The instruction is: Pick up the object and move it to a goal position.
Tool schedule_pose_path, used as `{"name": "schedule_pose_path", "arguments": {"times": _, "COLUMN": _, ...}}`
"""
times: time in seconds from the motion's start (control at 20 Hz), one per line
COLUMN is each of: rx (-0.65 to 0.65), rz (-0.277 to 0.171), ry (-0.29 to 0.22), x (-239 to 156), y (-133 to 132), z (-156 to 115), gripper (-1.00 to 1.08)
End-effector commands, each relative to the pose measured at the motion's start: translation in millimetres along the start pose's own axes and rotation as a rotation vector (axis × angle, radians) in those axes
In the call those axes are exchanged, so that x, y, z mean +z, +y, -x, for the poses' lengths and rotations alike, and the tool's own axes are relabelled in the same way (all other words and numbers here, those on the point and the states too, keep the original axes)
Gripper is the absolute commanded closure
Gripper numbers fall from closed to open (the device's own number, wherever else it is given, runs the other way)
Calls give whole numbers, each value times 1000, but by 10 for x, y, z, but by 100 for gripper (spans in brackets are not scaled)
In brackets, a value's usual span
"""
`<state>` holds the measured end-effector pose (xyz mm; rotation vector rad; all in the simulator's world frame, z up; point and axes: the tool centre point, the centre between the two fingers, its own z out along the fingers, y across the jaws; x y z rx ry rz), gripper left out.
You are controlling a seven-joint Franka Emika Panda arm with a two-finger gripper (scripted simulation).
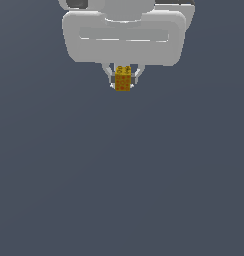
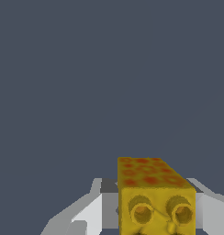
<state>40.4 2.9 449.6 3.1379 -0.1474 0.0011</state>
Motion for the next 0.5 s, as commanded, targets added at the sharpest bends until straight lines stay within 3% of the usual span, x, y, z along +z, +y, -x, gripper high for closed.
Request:
{"name": "schedule_pose_path", "arguments": {"times": 0.0, "rx": 0, "rz": 0, "ry": -1, "x": -84, "y": -14, "z": -6, "gripper": 108}}
{"name": "schedule_pose_path", "arguments": {"times": 0.45, "rx": 0, "rz": 0, "ry": -1, "x": -185, "y": -32, "z": -21, "gripper": 108}}
